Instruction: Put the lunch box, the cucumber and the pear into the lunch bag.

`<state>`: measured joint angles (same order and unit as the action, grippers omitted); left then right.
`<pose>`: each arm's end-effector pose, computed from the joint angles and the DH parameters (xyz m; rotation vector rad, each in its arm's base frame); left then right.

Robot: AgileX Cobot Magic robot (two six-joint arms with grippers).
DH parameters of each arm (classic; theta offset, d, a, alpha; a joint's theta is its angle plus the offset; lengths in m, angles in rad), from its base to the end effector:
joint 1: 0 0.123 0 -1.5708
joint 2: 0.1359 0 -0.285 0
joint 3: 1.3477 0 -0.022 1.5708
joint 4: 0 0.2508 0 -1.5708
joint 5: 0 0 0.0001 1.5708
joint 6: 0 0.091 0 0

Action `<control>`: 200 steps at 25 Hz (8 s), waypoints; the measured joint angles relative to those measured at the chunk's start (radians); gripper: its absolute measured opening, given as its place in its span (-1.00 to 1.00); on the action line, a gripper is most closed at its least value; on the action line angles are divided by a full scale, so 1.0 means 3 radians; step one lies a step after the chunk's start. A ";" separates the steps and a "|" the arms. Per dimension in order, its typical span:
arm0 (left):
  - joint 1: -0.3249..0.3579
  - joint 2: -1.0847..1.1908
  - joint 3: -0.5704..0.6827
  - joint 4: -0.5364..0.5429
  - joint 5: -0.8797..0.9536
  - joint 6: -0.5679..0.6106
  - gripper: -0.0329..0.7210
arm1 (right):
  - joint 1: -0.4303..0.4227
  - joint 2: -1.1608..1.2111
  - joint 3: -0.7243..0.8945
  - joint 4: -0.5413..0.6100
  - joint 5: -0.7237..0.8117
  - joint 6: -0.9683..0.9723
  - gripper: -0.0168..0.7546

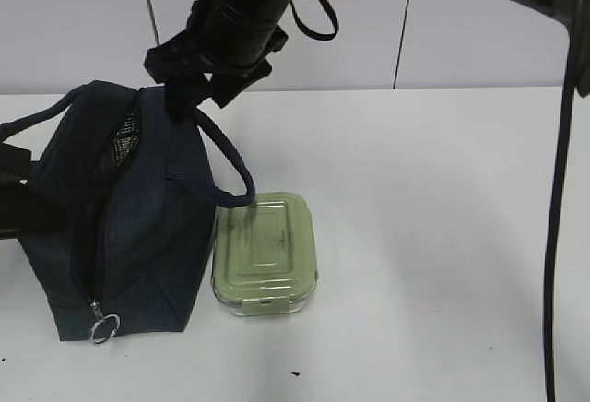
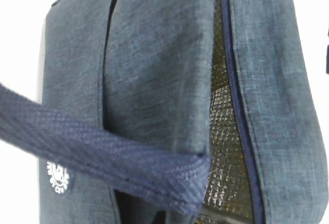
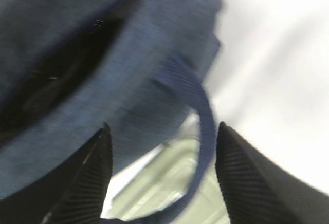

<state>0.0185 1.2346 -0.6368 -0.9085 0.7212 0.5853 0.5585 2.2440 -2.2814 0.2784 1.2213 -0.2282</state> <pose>0.2152 -0.0435 0.2333 -0.0471 2.5304 -0.7657 0.4060 0.2814 0.2949 -0.9876 2.4931 0.4853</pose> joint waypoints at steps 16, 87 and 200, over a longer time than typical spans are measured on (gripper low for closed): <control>0.0000 0.0000 0.0000 0.0000 0.0000 0.0000 -0.96 | -0.0565 -0.0354 0.0092 -0.0371 0.0081 0.0529 0.31; 0.0000 0.0000 0.0000 0.0000 0.0066 0.0000 -0.96 | -0.1178 -0.0256 0.3498 0.3502 -0.0909 -0.2685 0.63; 0.0000 0.0000 0.0000 0.0006 0.0091 0.0000 -0.96 | -0.1466 -0.0834 0.1877 0.3328 -0.0109 -0.1603 0.04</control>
<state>0.0185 1.2346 -0.6368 -0.9066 0.7485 0.5853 0.1187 1.9937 -1.7183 1.2767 1.1886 -0.7090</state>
